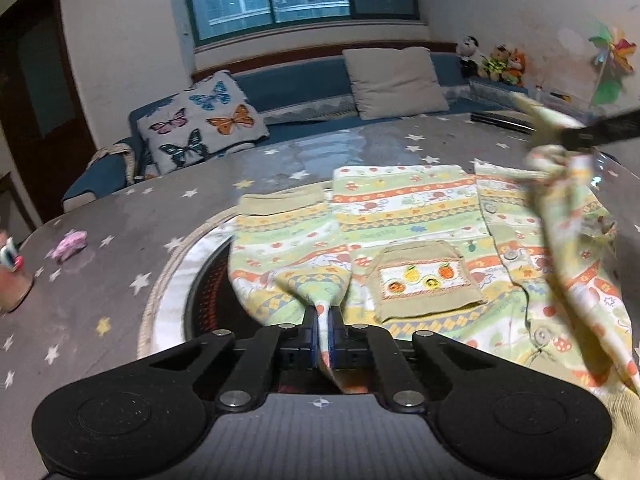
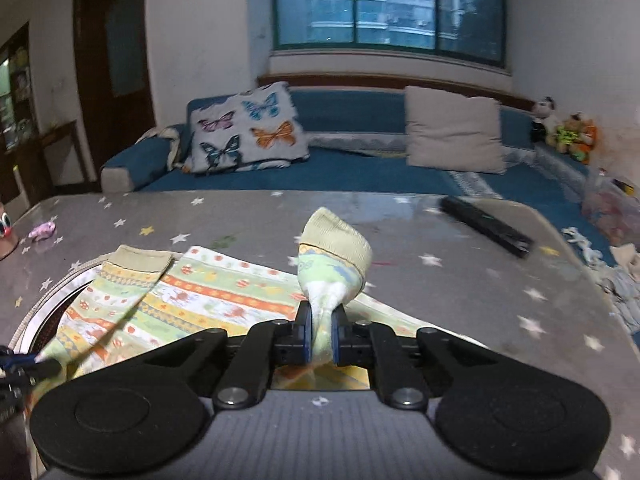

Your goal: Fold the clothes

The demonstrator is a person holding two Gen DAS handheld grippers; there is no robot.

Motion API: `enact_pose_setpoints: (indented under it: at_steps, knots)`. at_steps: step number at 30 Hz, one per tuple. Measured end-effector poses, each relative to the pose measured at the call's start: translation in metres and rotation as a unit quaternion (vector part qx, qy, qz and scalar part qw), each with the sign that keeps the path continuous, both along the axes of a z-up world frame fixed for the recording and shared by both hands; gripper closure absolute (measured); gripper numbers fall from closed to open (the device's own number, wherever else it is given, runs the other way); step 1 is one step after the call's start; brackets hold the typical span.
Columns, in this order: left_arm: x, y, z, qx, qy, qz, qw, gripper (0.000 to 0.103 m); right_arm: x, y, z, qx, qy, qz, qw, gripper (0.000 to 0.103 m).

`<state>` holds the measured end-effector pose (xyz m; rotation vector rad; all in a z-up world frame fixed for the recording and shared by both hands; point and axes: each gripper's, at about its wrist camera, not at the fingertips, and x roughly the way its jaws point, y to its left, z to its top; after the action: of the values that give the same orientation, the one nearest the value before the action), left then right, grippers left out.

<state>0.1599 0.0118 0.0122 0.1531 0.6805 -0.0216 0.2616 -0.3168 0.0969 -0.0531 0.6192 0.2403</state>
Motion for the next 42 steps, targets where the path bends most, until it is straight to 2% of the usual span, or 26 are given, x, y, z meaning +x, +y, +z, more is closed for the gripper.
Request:
enact_pose_setpoints:
  at_steps: [8, 17, 20, 22, 23, 24, 26, 27, 28, 30, 32, 36, 39, 42]
  knots:
    - [-0.043, 0.013, 0.011, -0.008, -0.02, 0.019, 0.9996, 0.1, -0.069, -0.072, 0.008, 0.013, -0.02, -0.069, 0.997, 0.095]
    - [-0.08, 0.016, 0.007, -0.004, -0.017, 0.026, 0.9995, 0.1, -0.142, -0.133, -0.016, 0.025, -0.002, -0.146, 0.989, 0.094]
    - [-0.084, 0.017, 0.004, -0.003, -0.013, 0.028, 0.9995, 0.097, -0.166, -0.146, -0.03, 0.019, 0.011, -0.17, 0.985, 0.092]
    - [-0.085, 0.017, 0.004, -0.002, -0.013, 0.029, 0.9995, 0.097, -0.178, -0.153, -0.038, 0.012, 0.02, -0.188, 0.982, 0.084]
    - [-0.085, 0.017, 0.005, -0.002, -0.015, 0.03, 0.9994, 0.097, -0.183, -0.156, -0.042, 0.008, 0.025, -0.197, 0.98, 0.083]
    - [-0.085, 0.017, 0.006, -0.001, -0.016, 0.03, 0.9994, 0.094, -0.188, -0.159, -0.046, 0.005, 0.029, -0.206, 0.978, 0.079]
    - [-0.085, 0.017, 0.007, 0.0, -0.018, 0.031, 0.9994, 0.082, -0.197, -0.165, -0.05, -0.012, 0.029, -0.231, 0.972, 0.074]
    - [-0.085, 0.017, 0.008, 0.002, -0.02, 0.033, 0.9993, 0.07, -0.2, -0.168, -0.051, -0.02, 0.027, -0.244, 0.969, 0.071]
    - [-0.084, 0.017, 0.009, 0.004, -0.022, 0.034, 0.9992, 0.064, -0.202, -0.172, -0.05, -0.022, 0.025, -0.255, 0.966, 0.066]
    - [-0.082, 0.017, 0.01, 0.007, -0.024, 0.034, 0.9991, 0.063, -0.205, -0.178, -0.047, -0.019, 0.016, -0.272, 0.962, 0.065]
    - [-0.078, 0.016, 0.013, 0.007, -0.026, 0.033, 0.9991, 0.06, -0.208, -0.176, -0.041, -0.02, 0.0, -0.271, 0.962, 0.064]
    - [-0.069, 0.011, 0.019, 0.007, -0.032, 0.025, 0.9992, 0.059, -0.194, -0.158, -0.039, -0.019, -0.006, -0.222, 0.975, 0.058]
    - [-0.06, 0.004, 0.019, 0.012, -0.031, 0.015, 0.9993, 0.059, -0.178, -0.144, -0.049, -0.018, 0.009, -0.188, 0.982, 0.057]
    - [-0.048, 0.0, 0.019, 0.018, -0.027, 0.007, 0.9995, 0.059, -0.164, -0.143, -0.066, -0.019, 0.035, -0.185, 0.982, 0.054]
